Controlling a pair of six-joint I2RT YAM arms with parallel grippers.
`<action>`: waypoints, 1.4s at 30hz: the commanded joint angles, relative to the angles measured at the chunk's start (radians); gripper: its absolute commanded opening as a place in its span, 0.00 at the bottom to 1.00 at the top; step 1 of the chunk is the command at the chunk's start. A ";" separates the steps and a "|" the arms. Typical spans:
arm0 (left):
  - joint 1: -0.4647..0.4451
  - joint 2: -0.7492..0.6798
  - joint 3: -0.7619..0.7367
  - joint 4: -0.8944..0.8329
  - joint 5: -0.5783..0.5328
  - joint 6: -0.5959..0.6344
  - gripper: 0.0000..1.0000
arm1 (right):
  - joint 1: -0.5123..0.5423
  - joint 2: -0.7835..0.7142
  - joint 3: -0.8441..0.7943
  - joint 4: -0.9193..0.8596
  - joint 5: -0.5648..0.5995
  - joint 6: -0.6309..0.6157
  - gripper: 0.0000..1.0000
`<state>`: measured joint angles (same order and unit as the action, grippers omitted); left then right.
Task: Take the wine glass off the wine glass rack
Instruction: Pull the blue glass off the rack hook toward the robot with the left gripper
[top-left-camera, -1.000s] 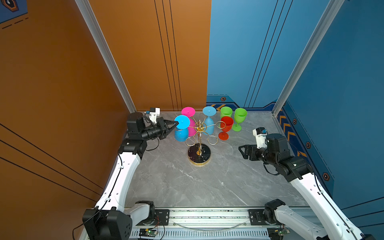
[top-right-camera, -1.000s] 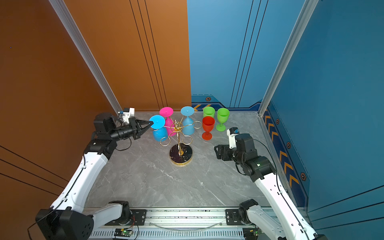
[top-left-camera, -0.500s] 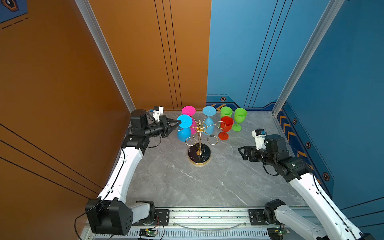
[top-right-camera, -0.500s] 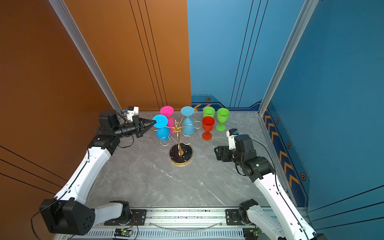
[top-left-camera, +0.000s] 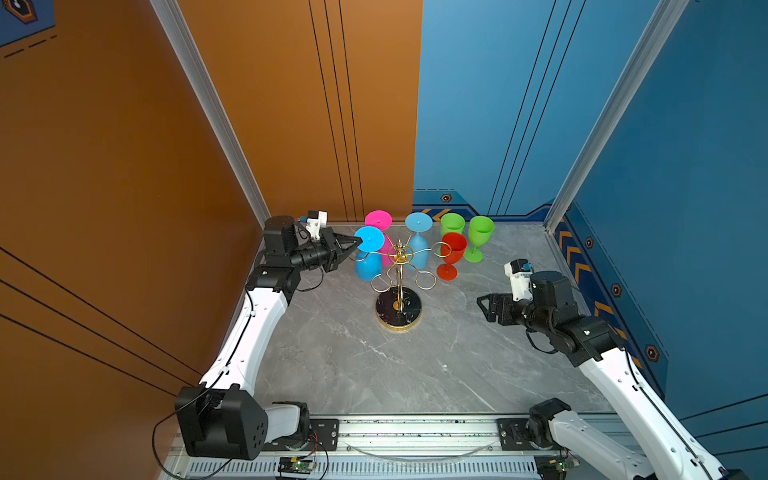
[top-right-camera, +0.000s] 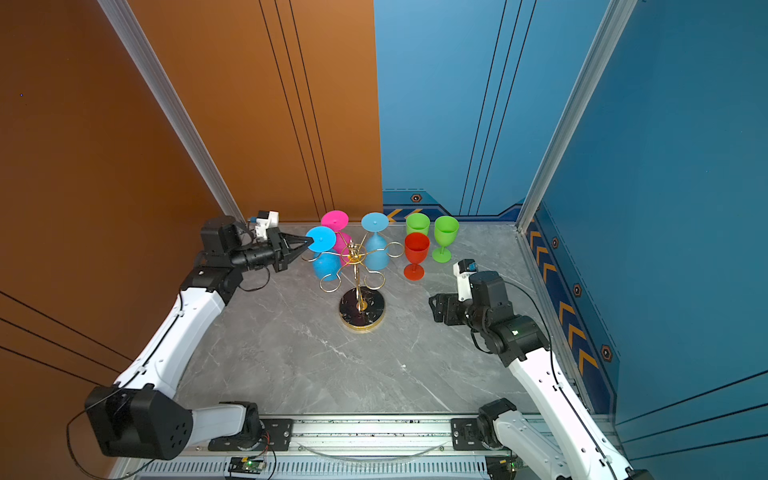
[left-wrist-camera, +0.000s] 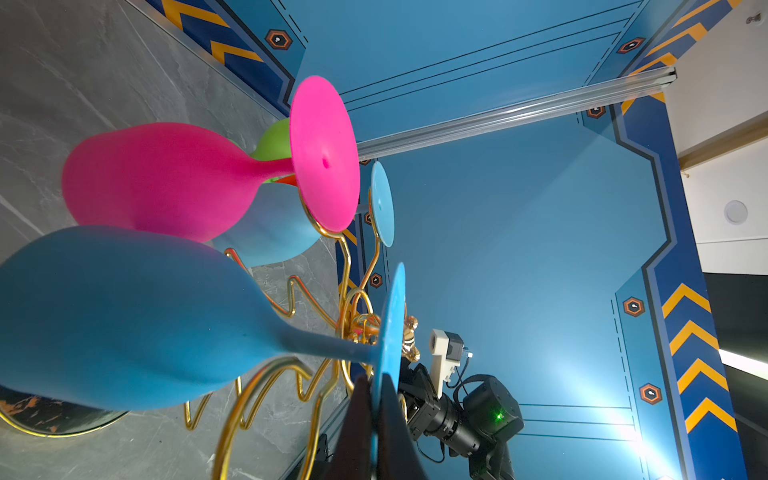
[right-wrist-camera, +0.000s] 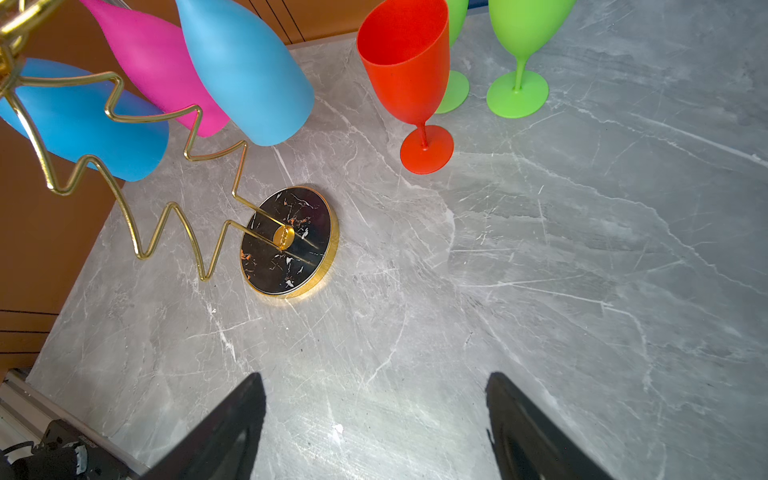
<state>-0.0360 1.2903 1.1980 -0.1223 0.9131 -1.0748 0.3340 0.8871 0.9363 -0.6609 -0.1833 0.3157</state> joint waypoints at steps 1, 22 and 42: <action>0.029 -0.023 0.001 0.041 -0.036 -0.007 0.00 | -0.005 -0.016 -0.012 0.007 -0.005 0.013 0.84; 0.250 -0.174 -0.086 -0.009 0.019 0.020 0.00 | -0.005 -0.011 -0.013 0.007 -0.044 0.014 0.85; 0.260 -0.485 -0.272 -0.337 0.132 0.209 0.00 | 0.007 0.043 0.028 0.006 -0.073 0.014 0.85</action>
<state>0.2474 0.8246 0.9459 -0.4385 0.9775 -0.8993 0.3344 0.9169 0.9295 -0.6613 -0.2371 0.3161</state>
